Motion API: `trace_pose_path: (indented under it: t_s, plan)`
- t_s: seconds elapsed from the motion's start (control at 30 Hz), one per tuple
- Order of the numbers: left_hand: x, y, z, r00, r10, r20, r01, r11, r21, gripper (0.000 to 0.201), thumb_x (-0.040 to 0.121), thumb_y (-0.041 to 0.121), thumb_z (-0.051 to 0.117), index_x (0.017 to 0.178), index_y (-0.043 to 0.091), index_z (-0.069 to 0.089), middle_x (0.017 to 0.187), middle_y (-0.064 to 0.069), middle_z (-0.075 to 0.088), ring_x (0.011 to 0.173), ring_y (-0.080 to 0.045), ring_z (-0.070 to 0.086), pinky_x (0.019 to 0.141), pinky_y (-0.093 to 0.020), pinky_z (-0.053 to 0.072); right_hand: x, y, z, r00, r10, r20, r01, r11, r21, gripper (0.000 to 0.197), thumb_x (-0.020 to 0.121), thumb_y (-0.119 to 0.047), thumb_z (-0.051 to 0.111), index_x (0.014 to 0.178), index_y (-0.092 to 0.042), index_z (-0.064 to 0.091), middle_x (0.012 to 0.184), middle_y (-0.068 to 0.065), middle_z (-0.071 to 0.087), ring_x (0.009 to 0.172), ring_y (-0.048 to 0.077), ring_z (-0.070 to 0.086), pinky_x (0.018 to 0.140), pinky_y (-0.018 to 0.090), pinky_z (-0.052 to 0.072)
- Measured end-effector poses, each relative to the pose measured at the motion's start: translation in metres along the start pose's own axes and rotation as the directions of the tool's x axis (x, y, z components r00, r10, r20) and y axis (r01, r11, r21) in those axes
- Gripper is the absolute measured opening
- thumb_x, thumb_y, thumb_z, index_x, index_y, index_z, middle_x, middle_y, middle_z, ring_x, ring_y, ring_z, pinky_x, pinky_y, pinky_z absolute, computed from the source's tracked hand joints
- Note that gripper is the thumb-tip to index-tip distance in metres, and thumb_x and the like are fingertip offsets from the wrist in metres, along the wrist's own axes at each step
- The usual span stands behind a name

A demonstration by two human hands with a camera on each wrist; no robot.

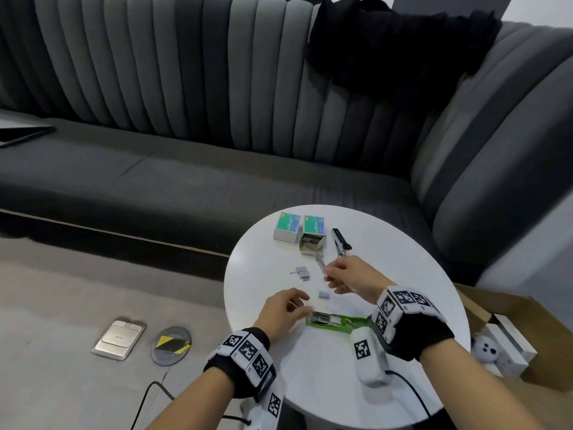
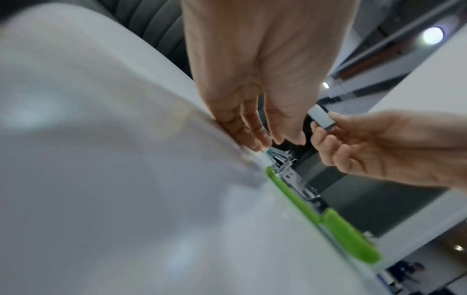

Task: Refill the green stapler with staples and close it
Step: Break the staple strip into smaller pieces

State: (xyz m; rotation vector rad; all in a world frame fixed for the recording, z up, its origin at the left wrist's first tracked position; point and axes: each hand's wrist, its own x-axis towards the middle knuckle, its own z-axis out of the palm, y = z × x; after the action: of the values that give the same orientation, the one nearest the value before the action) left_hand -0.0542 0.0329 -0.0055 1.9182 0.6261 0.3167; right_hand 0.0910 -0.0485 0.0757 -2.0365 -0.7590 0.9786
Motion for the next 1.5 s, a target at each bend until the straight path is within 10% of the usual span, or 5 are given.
trace_pose_path:
  t_s: [0.43, 0.73, 0.87, 1.13, 1.5]
  plan:
    - [-0.005, 0.066, -0.002, 0.975, -0.041, -0.219, -0.075, 0.865, -0.497, 0.012, 0.091, 0.013, 0.053, 0.099, 0.013, 0.061, 0.085, -0.002, 0.066, 0.079, -0.014, 0.062, 0.062, -0.015, 0.054, -0.042, 0.015, -0.011, 0.962, -0.082, 0.261, -0.040, 0.902, 0.430, 0.022, 0.097, -0.008, 0.037, 0.092, -0.005, 0.058, 0.077, 0.005, 0.051, 0.066, 0.012, 0.049, 0.059, 0.018, 0.050]
    - [-0.012, 0.067, 0.001, 0.977, -0.089, -0.193, -0.028, 0.846, -0.533, 0.016, 0.086, 0.001, 0.057, 0.099, -0.006, 0.063, 0.075, -0.013, 0.067, 0.057, -0.012, 0.065, 0.064, -0.015, 0.057, -0.049, 0.015, 0.001, 0.984, -0.178, 0.004, 0.175, 0.972, 0.154, 0.018, 0.096, -0.012, 0.041, 0.088, -0.008, 0.057, 0.070, 0.003, 0.051, 0.058, 0.010, 0.046, 0.053, 0.018, 0.044]
    - [-0.013, 0.069, -0.001, 0.974, -0.121, -0.189, -0.005, 0.830, -0.558, 0.014, 0.088, 0.002, 0.055, 0.099, 0.000, 0.064, 0.079, -0.014, 0.069, 0.064, -0.019, 0.067, 0.065, -0.018, 0.058, -0.051, 0.017, 0.007, 0.902, -0.397, -0.169, 0.381, 0.917, -0.116, 0.004, 0.089, -0.020, 0.056, 0.091, -0.020, 0.060, 0.079, 0.003, 0.059, 0.064, 0.012, 0.052, 0.057, 0.016, 0.046]
    - [-0.014, 0.069, -0.009, 0.987, -0.107, -0.118, 0.030, 0.852, -0.522, 0.017, 0.091, 0.007, 0.052, 0.105, 0.004, 0.061, 0.074, -0.013, 0.066, 0.054, -0.009, 0.063, 0.061, -0.017, 0.057, -0.057, 0.018, 0.005, 0.796, -0.600, -0.084, 0.529, 0.756, -0.385, 0.018, 0.087, -0.017, 0.060, 0.103, -0.020, 0.068, 0.087, 0.007, 0.067, 0.074, 0.017, 0.060, 0.078, 0.030, 0.050]
    - [-0.015, 0.060, -0.011, 0.994, -0.096, -0.047, 0.062, 0.874, -0.481, 0.015, 0.090, 0.007, 0.052, 0.091, 0.000, 0.066, 0.071, -0.010, 0.064, 0.053, -0.004, 0.059, 0.060, -0.013, 0.054, -0.059, 0.015, 0.004, 0.892, -0.437, 0.115, 0.446, 0.813, -0.374, 0.033, 0.080, -0.015, 0.068, 0.111, -0.024, 0.063, 0.089, 0.007, 0.070, 0.070, 0.011, 0.057, 0.067, 0.012, 0.043]
